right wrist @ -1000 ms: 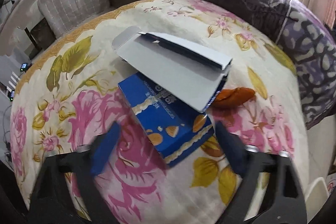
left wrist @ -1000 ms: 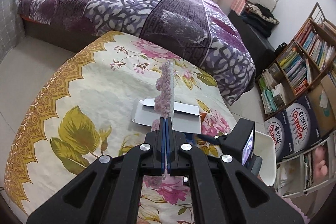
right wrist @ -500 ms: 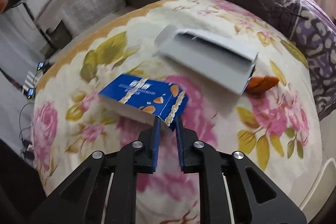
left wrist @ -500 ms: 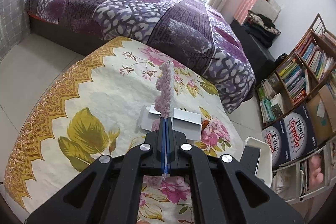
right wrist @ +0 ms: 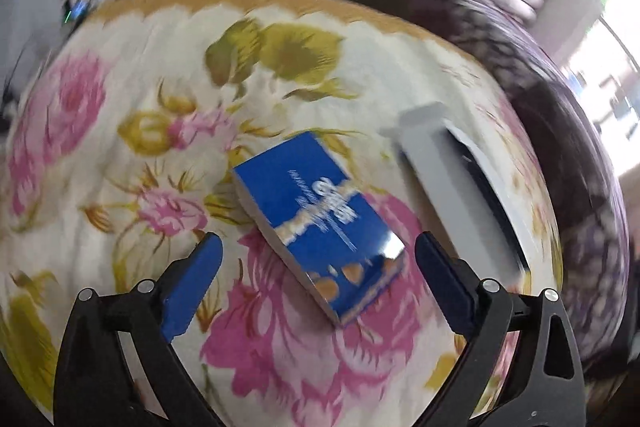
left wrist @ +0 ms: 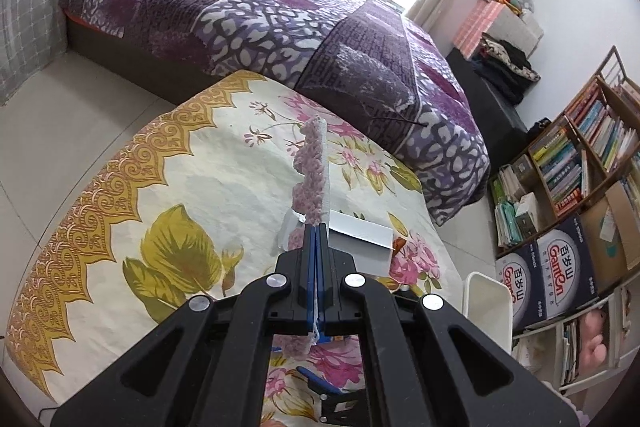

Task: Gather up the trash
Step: 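Grasp the blue biscuit box with the right gripper while the left holds the strip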

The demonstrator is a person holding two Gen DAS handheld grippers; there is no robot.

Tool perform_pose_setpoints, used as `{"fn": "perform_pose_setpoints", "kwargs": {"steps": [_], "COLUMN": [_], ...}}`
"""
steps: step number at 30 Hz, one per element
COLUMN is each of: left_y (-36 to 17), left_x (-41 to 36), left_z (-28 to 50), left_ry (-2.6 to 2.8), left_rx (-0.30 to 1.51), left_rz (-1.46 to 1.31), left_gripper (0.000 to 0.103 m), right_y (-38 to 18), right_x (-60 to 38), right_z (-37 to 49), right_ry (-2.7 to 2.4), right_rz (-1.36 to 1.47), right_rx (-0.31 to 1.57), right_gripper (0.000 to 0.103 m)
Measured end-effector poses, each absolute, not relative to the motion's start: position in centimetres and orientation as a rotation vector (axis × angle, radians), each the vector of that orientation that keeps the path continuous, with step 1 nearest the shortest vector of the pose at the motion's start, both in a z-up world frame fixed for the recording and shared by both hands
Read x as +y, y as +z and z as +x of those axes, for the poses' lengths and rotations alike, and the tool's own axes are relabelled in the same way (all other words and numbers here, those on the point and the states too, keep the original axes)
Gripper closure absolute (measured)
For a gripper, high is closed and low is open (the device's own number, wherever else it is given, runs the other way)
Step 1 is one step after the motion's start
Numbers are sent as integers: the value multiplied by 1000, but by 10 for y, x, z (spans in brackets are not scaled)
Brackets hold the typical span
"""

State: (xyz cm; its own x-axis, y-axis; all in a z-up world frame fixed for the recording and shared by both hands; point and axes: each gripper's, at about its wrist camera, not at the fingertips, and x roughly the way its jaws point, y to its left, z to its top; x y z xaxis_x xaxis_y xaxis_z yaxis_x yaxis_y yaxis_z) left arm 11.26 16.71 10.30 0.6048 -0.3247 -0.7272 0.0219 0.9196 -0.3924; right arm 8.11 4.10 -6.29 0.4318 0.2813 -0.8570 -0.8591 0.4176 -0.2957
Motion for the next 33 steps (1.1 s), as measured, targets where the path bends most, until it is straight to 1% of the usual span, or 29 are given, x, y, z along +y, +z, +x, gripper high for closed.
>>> {"fn": "perform_pose_setpoints", "kwargs": {"steps": [2, 3, 5, 6, 7, 9, 10, 11, 12, 14, 17, 18, 19, 20, 21, 22, 23, 25, 28, 30, 31, 32, 33], "left_y": [103, 104, 104, 104, 104, 104, 104, 104, 104, 105, 108, 108, 109, 110, 110, 111, 111, 110, 106, 105, 105, 105, 104], "left_x": [171, 173, 175, 176, 177, 178, 178, 179, 179, 179, 179, 179, 179, 179, 179, 180, 181, 183, 184, 183, 183, 183, 182], "left_z": [114, 114, 115, 115, 114, 115, 115, 115, 115, 114, 111, 110, 109, 108, 107, 106, 106, 108, 110, 111, 111, 112, 113], "left_ry": [-201, -200, -195, -192, -190, -184, -181, -179, -178, -172, -180, -183, -188, -192, -195, -196, -196, -195, -185, -181, -180, -179, -177], "left_rx": [903, 901, 898, 897, 896, 896, 895, 894, 892, 886, 879, 877, 874, 872, 871, 870, 870, 873, 885, 889, 890, 890, 892], "left_rz": [-377, -383, -383, -381, -380, -380, -381, -383, -384, -382, -384, -385, -387, -388, -387, -388, -392, -400, -397, -387, -384, -382, -378], "left_gripper": [102, 102, 102, 102, 102, 102, 102, 102, 102, 102, 102, 102, 102, 102, 102, 102, 102, 102, 102, 102, 102, 102, 102], "right_y": [-66, -67, -66, -64, -63, -59, -56, -52, -50, -44, -39, -38, -38, -37, -37, -34, -36, -41, -55, -67, -68, -67, -67], "right_x": [47, 49, 48, 45, 44, 38, 36, 34, 33, 29, 26, 25, 25, 23, 23, 24, 26, 30, 34, 36, 35, 34, 34], "right_z": [85, 88, 101, 107, 109, 112, 111, 110, 109, 105, 103, 101, 99, 97, 96, 91, 90, 92, 99, 107, 109, 114, 117], "right_ry": [855, 869, 906, 902, 902, 892, 876, 851, 834, 786, 743, 733, 729, 726, 721, 709, 715, 732, 756, 798, 812, 837, 852], "right_rz": [-853, -836, -742, -684, -652, -562, -522, -485, -460, -393, -364, -365, -371, -391, -414, -474, -509, -600, -736, -792, -788, -764, -750], "right_rx": [826, 839, 916, 941, 957, 979, 980, 976, 978, 986, 987, 993, 989, 975, 958, 907, 889, 877, 871, 906, 909, 912, 930], "right_gripper": [10, 14, 29, 45, 59, 75, 77, 83, 101, 102, 101, 97, 75, 58, 30, 22, 21, 15, 14, 13, 10, 10, 13]}}
